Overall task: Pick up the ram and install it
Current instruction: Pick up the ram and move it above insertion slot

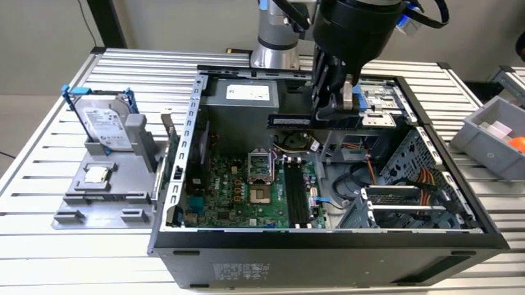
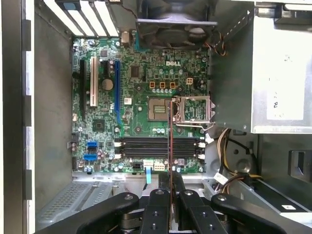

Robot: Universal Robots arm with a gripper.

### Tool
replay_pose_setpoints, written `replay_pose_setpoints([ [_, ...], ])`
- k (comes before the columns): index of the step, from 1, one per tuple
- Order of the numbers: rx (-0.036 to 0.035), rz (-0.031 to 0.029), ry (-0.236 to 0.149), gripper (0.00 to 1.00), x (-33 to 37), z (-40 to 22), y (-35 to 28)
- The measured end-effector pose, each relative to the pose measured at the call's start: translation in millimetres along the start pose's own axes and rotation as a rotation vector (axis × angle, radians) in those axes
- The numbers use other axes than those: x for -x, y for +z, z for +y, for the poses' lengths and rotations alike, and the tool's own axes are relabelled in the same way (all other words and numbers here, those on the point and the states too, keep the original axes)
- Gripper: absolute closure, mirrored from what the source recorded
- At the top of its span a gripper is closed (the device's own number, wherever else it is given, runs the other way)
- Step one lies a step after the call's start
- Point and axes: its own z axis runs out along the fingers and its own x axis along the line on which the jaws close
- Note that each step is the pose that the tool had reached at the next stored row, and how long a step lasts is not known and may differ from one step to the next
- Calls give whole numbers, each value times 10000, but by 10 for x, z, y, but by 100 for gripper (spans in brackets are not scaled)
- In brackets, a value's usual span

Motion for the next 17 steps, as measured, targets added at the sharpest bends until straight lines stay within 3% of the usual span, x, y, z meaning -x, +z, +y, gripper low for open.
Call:
replay_pose_setpoints([
  [12,-1,-2,8,100,169,-88,6],
  [17,-1,0,29,100,182,-117,5],
])
